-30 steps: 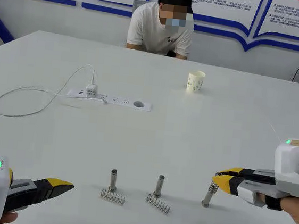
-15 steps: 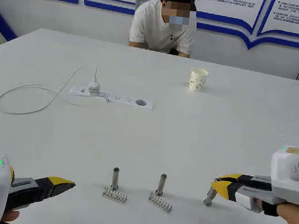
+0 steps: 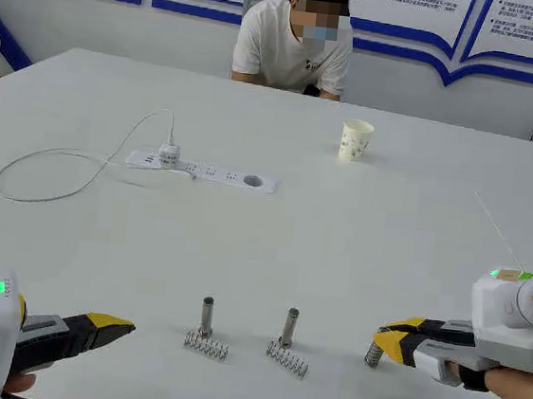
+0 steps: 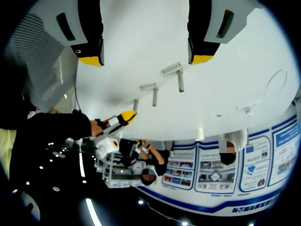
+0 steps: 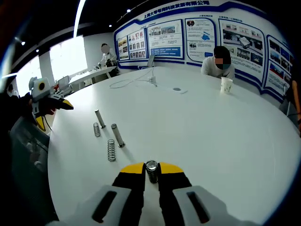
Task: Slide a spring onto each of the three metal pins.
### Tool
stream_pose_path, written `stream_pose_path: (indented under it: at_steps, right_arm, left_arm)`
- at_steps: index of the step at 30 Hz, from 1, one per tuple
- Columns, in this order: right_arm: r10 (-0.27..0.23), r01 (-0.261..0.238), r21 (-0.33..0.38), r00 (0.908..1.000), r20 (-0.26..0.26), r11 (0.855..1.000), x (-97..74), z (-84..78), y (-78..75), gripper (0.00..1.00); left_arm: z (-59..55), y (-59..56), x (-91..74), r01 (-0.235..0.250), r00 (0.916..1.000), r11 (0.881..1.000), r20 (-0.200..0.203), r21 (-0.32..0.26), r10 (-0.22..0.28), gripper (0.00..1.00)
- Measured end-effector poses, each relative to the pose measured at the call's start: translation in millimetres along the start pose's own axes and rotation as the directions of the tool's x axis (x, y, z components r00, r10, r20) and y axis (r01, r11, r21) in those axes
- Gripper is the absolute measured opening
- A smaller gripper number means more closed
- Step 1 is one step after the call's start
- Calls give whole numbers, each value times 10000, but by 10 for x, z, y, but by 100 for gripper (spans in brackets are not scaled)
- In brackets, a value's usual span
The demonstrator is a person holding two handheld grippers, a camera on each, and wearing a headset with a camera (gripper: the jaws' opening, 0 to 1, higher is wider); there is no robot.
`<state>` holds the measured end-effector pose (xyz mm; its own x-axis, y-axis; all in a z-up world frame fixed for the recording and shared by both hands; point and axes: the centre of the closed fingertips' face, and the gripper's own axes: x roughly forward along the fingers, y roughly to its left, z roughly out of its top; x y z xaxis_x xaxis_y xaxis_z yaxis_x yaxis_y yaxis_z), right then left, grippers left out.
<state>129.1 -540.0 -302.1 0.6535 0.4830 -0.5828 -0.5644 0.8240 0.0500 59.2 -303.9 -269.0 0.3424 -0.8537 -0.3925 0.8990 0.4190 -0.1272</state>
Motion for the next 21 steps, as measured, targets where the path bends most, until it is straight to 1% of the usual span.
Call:
stream_pose_path:
  at_steps: [5,13,17,21]
  right_arm:
    - [6,-7,-51,9999,-116,10000,13,-34,11,12]
    - [-2,2,-49,9999,-106,10000,9,-34,6,12]
    - [-6,5,-67,9999,-134,10000,7,-32,7,17]
    - [-68,66,-139,9999,-114,9999,-4,-20,11,18]
  left_arm:
    - [-1,11,-1,-12,10000,10000,17,-23,12,74]
    - [-1,7,7,-8,10000,10000,23,-19,8,74]
    - [1,10,8,-7,10000,10000,39,-4,7,74]
    - [9,10,6,-11,10000,10000,80,1,11,74]
